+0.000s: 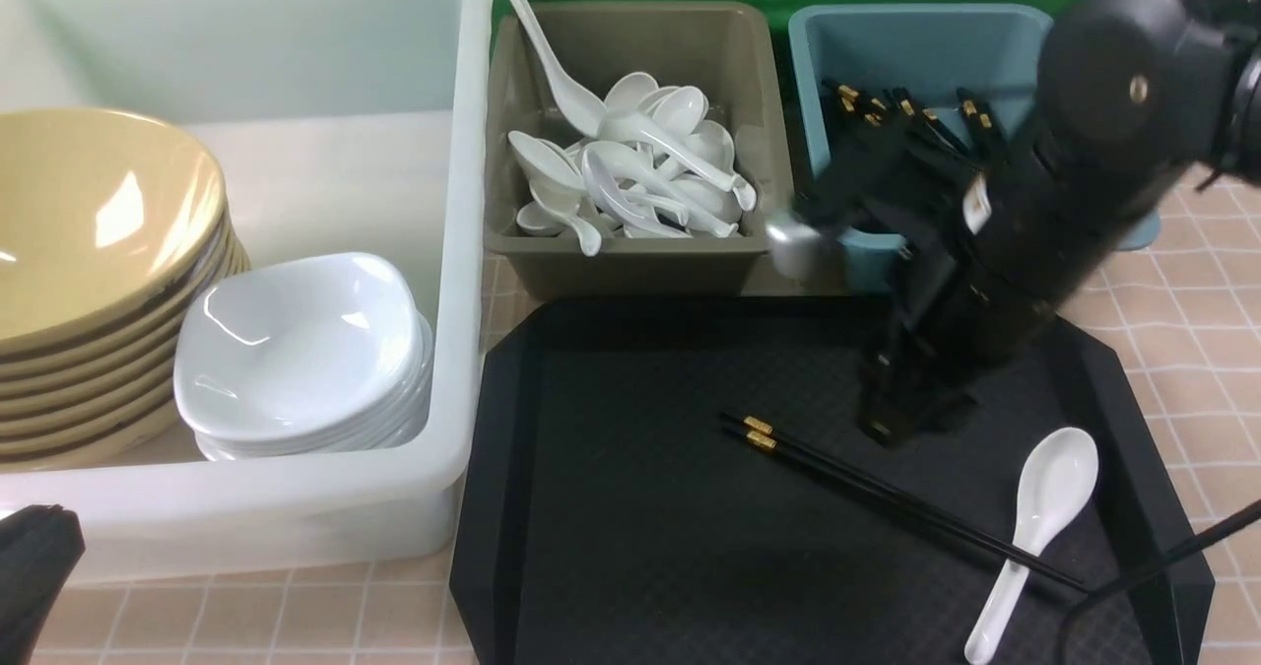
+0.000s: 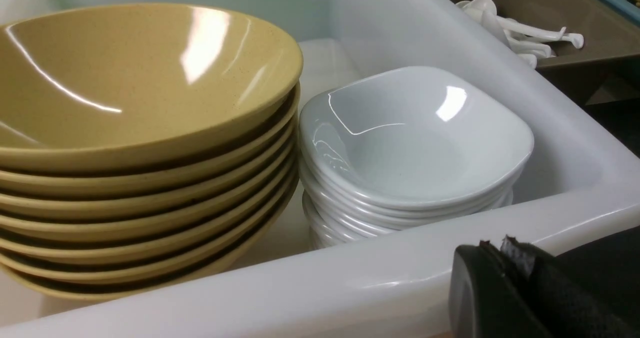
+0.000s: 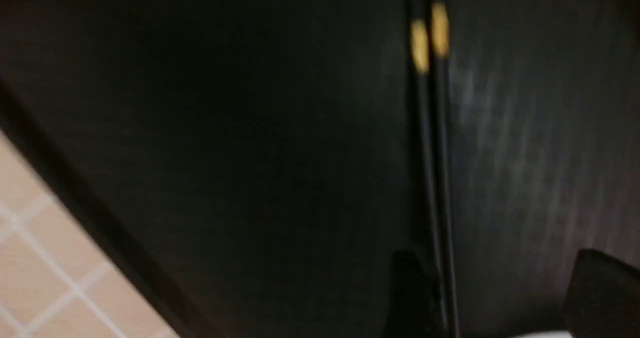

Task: On brown table put chopsticks spoon bowls plates into blue grey white boxes.
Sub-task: 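Move the grippers toward the tableware on the black tray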

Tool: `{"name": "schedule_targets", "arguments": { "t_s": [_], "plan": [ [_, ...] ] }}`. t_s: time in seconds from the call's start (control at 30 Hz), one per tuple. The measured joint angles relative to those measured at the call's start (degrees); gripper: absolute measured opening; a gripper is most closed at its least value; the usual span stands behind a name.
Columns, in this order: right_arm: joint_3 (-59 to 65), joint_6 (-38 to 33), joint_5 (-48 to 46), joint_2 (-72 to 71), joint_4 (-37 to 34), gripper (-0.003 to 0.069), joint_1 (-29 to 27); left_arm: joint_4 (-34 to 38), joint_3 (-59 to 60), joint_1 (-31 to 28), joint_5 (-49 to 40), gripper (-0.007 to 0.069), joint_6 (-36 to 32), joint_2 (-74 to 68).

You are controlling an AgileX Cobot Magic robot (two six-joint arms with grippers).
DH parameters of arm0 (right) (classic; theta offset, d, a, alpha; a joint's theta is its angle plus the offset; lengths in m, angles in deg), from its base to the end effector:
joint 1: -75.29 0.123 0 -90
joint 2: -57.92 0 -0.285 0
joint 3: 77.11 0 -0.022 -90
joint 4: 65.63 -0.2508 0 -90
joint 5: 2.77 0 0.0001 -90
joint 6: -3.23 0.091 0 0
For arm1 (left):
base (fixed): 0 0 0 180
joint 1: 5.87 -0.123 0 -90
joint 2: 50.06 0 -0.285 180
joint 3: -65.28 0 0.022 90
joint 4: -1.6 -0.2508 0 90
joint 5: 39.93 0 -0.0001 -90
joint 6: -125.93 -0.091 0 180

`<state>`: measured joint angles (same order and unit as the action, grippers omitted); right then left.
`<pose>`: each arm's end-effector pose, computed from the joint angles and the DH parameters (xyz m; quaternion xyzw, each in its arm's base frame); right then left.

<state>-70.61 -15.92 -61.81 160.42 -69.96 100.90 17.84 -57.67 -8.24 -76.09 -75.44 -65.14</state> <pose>0.2904 0.1457 0.2516 -0.3637 0.9251 0.0401 0.1020 0.0431 -0.0133 0.2684 0.0894 0.7986 -0.0122 0.5951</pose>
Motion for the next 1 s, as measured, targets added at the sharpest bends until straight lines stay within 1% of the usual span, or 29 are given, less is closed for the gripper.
{"name": "schedule_targets", "arguments": {
  "t_s": [0.07, 0.1, 0.2, 0.33, 0.5, 0.73, 0.8, 0.9, 1.0],
  "plan": [
    [2.0, 0.8, 1.5, 0.2, 0.6, 0.0413, -1.5, 0.0, 0.0, 0.0, -0.1, 0.0006, 0.0, 0.0],
    [4.7, 0.8, 4.8, 0.2, 1.2, 0.0397, -3.1, 0.0, 0.0, 0.0, -0.2, 0.0006, 0.0, 0.0],
    [7.7, 0.7, 9.0, 0.2, 0.9, 0.0372, -3.8, 0.0, 0.0, 0.0, -0.2, 0.0006, 0.0, 0.0],
    [8.7, -0.1, 12.3, 0.2, -0.8, 0.0358, -2.8, 0.0, 0.0, 0.0, -0.1, 0.0006, 0.0, 0.0],
    [8.9, -4.8, 15.7, 2.8, -1.2, 0.0354, 0.2, 0.0, 0.0, 0.0, 0.0, 0.0006, 0.0, 0.0],
    [9.0, -6.5, 16.1, 7.6, -1.3, 0.0359, 0.9, 0.0, 0.0, 0.0, 0.0, 0.0006, 0.0, 0.0],
    [9.0, -6.6, 16.1, 8.3, -1.2, 0.0351, 0.9, 0.0, 0.0, 0.0, 0.0, 0.0006, 0.0, 0.0],
    [9.0, -6.6, 16.1, 8.5, -1.3, 0.0309, 0.9, 0.0, 0.0, 0.0, 0.0, 0.0006, 0.0, 0.0],
    [9.0, -6.6, 16.1, 8.5, -1.3, 0.0222, 0.9, 0.0, 0.0, 0.0, 0.0, 0.0006, 0.0, 0.0]
  ]
}}
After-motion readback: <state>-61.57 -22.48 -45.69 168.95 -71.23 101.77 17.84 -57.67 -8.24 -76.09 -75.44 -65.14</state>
